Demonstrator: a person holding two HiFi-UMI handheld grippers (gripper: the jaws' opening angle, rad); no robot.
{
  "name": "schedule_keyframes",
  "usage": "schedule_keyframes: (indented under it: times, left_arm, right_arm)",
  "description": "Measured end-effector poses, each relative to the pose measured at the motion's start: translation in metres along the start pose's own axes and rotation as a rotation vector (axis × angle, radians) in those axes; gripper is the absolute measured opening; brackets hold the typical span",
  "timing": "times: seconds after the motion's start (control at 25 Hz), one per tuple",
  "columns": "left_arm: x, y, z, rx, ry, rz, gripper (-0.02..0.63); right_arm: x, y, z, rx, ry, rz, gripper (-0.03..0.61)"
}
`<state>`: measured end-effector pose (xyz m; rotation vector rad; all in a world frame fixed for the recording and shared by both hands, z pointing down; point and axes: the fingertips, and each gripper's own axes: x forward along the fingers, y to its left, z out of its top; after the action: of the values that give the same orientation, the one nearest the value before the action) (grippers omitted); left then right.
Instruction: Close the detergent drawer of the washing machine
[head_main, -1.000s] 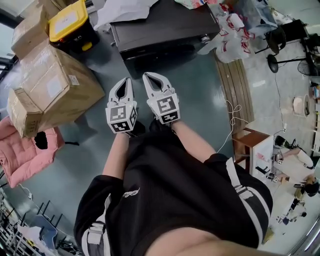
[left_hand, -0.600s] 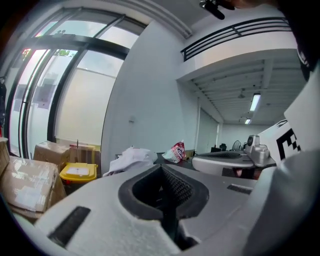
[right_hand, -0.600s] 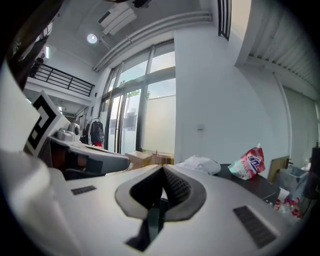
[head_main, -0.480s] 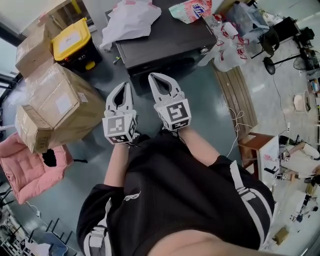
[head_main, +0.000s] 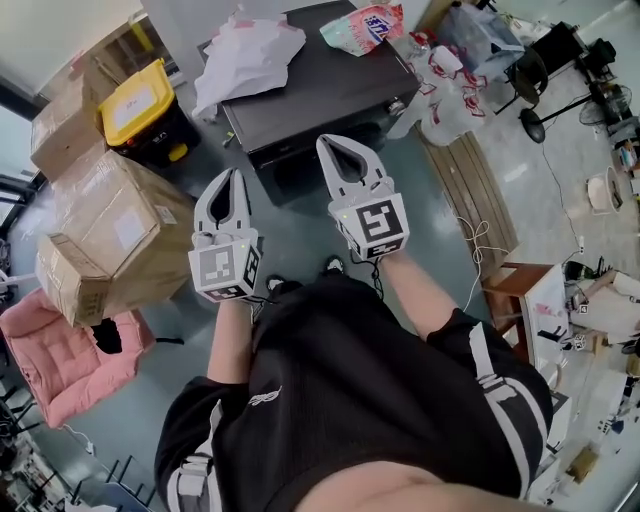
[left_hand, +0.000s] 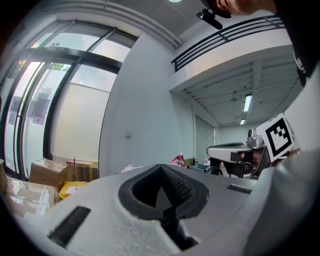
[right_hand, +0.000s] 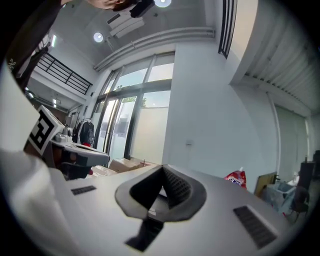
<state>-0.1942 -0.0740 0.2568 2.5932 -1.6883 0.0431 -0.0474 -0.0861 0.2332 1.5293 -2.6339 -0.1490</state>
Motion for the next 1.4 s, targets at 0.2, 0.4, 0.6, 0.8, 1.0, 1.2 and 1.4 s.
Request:
schedule_keyframes:
  times: [0.2, 0.4, 0.6, 0.8, 1.0, 1.2, 1.4]
  left_arm:
    - [-0.005, -0.005, 0.03, 0.006, -0.055, -0.004, 0.005]
    - [-0.001, -0.017, 0.046, 0.034, -0.08, -0.019, 0.005]
    - [0.001, -0.017, 0.048, 0.034, -0.081, -0.003, 0.005]
    - [0.006, -0.021, 0.042, 0.019, -0.068, -0.013, 0.005]
    - [0.009, -0.023, 0.044, 0.03, -0.075, -0.018, 0.005]
    - [0.01, -0.023, 0.042, 0.03, -0.072, -0.015, 0.005]
    - [0.012, -0.027, 0.042, 0.032, -0.068, -0.021, 0.005]
  right_arm:
    - [-0.014, -0.014, 0.014, -0.013, -0.012, -0.023, 0.005]
    - [-0.019, -0.018, 0.026, -0.029, -0.038, -0.018, 0.005]
    - [-0.016, -0.02, 0.028, -0.018, -0.037, -0.014, 0.005]
    - [-0.014, -0.02, 0.024, -0.017, -0.037, -0.014, 0.005]
    - [-0.013, -0.02, 0.025, -0.024, -0.037, -0.019, 0.005]
    - [-0.014, -0.022, 0.026, -0.021, -0.045, -0.019, 0.005]
    - [-0.015, -0.027, 0.026, -0.026, -0.042, -0.028, 0.005]
